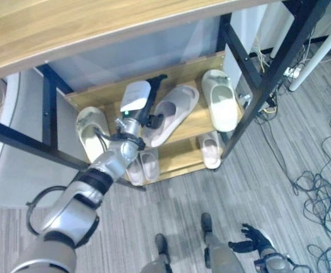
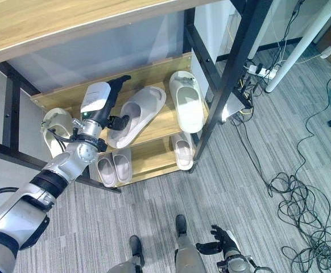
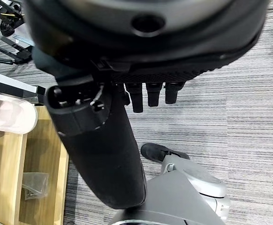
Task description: Arrange the slippers neatly on the shoe rack.
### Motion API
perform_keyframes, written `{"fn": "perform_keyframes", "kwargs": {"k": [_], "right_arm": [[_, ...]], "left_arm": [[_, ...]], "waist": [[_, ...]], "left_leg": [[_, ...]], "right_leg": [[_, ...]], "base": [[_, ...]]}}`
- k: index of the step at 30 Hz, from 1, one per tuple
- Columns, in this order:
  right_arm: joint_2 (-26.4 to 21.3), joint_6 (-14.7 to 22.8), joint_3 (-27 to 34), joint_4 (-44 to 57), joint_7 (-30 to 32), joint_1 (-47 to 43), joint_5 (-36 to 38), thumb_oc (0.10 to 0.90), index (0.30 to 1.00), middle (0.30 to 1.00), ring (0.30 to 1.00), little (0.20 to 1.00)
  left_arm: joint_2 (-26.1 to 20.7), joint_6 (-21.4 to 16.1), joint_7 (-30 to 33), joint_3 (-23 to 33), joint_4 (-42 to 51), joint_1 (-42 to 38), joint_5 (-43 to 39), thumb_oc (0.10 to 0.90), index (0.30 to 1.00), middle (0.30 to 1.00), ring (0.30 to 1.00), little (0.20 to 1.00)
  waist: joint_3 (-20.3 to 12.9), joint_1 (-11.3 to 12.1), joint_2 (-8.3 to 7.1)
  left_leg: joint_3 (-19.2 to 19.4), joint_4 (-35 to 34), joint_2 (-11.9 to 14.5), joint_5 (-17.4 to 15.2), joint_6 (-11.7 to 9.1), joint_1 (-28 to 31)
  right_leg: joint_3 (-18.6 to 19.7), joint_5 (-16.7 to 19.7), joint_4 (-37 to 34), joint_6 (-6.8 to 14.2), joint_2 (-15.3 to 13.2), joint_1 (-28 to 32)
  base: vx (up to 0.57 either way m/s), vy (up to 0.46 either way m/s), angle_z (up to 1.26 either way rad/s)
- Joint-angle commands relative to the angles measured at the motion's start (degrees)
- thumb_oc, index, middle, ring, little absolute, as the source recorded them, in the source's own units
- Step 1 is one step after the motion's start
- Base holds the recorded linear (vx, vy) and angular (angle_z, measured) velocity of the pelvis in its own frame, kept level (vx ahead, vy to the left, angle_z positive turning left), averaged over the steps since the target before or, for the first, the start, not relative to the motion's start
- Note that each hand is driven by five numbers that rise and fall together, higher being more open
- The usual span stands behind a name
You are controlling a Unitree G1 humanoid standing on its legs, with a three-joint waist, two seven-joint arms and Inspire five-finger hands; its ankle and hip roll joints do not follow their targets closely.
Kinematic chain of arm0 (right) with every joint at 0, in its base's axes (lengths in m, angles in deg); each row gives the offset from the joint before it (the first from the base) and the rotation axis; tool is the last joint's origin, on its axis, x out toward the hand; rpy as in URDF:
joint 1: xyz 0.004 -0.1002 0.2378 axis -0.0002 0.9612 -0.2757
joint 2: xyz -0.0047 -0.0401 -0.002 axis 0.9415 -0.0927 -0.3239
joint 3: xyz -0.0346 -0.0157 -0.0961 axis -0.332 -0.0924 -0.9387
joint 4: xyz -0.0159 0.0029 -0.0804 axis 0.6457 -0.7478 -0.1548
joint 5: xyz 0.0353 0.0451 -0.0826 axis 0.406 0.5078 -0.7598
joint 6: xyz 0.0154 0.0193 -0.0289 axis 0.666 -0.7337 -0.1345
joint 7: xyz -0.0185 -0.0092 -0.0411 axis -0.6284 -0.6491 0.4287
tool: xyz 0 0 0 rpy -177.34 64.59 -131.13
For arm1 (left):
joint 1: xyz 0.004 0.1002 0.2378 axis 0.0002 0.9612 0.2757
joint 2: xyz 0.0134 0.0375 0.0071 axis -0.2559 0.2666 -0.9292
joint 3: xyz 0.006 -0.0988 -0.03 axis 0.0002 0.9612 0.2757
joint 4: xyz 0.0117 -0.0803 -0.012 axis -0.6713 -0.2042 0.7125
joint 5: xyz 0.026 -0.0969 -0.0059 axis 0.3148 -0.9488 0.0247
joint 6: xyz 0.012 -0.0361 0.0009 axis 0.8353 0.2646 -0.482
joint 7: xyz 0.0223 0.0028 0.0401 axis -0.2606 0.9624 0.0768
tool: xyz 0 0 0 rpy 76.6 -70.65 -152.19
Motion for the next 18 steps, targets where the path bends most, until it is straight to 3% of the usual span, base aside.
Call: {"fn": "perform_keyframes", "kwargs": {"k": [1,8,9,18], "right_arm": [[-0.20,2.00,-1.84,2.97,0.79,1.07,1.13,0.800,0.900,0.900,0.900,0.900],[-0.76,2.04,-2.09,3.09,1.01,0.94,1.19,0.800,0.900,0.900,0.900,0.900],[-0.76,2.02,-2.07,3.00,1.08,0.97,1.22,0.800,0.900,0.900,0.900,0.900],[-0.91,1.82,-1.29,2.18,1.37,1.85,1.10,0.800,0.900,0.900,0.900,0.900]], "left_arm": [[-2.65,-1.39,4.31,-0.14,-4.73,-13.14,-0.78,0.800,0.900,0.900,0.900,0.900],[-1.32,-2.09,3.51,-1.85,-8.39,-16.09,-3.74,0.800,0.900,0.900,0.900,0.900],[-1.19,-2.21,3.42,-1.88,-8.83,-16.37,-4.37,0.400,0.300,0.300,0.300,0.300],[0.33,-3.34,2.18,-1.61,-7.01,-16.05,-6.45,0.400,0.300,0.300,0.300,0.300]], "waist": [[-1.80,-1.12,-2.63],[-1.49,-1.76,-2.99],[-1.52,-1.81,-3.05],[-1.62,-1.72,-3.26]], "left_leg": [[-0.05,-0.43,-3.34,-1.86,-0.21,-0.53],[0.34,-0.43,-3.14,-1.53,-0.06,-1.80],[0.39,-0.43,-3.07,-1.48,-0.06,-1.96],[0.55,-0.43,-3.01,-1.62,-0.10,-1.58]], "right_leg": [[3.03,-4.31,0.20,5.62,-1.13,0.76],[3.76,-3.83,0.24,5.78,-0.90,-0.56],[3.82,-3.76,0.23,5.80,-0.91,-0.81],[4.04,-3.98,0.09,5.64,-0.65,-0.50]], "base": [[-0.01,0.004,-0.06],[0.00,0.001,-0.06],[0.00,0.000,0.00],[0.00,-0.007,-0.03]]}}
